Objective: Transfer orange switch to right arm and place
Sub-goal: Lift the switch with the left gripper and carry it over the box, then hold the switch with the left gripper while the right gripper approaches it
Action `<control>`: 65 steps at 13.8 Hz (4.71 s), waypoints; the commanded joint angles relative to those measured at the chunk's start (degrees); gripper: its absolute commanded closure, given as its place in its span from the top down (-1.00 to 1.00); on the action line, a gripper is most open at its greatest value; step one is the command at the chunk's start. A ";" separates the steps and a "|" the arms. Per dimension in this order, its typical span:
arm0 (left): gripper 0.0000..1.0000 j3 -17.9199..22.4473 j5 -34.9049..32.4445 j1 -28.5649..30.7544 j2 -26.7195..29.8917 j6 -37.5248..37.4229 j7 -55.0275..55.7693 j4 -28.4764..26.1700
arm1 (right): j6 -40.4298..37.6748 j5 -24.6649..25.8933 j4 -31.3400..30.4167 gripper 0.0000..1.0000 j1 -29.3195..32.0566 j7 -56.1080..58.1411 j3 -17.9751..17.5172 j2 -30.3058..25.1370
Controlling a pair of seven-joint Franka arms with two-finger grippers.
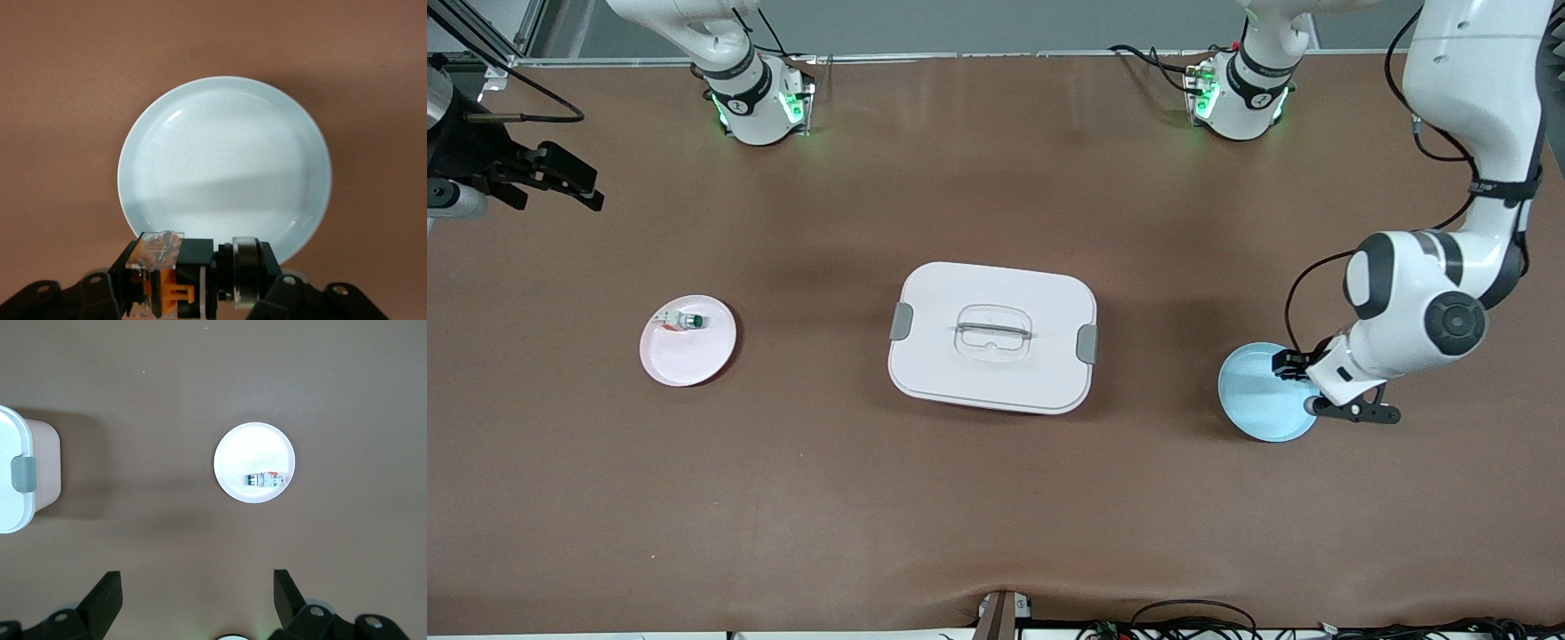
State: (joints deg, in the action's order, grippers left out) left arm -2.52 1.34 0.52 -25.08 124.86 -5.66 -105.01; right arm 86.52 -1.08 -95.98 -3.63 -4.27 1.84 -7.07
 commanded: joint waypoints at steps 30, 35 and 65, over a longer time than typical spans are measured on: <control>-0.46 -16.12 26.70 -10.88 5.84 -11.67 102.68 26.17 | -2.76 0.20 1.41 1.00 1.79 -0.04 -0.61 5.83; -0.46 -15.59 24.94 -18.96 3.12 -4.46 108.92 26.26 | -2.32 -0.59 3.17 1.00 3.19 -0.03 -0.43 14.09; -0.43 -15.24 18.00 -31.20 -0.84 5.22 123.61 26.17 | 41.98 -55.70 -20.83 1.00 -22.82 9.19 -0.96 4.78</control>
State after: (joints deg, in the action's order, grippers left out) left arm -17.90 20.63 -30.43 -26.16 129.80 116.43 -79.37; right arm 129.71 -55.22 -116.24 -25.73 3.35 0.24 -1.79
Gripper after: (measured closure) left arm 0.278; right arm 0.000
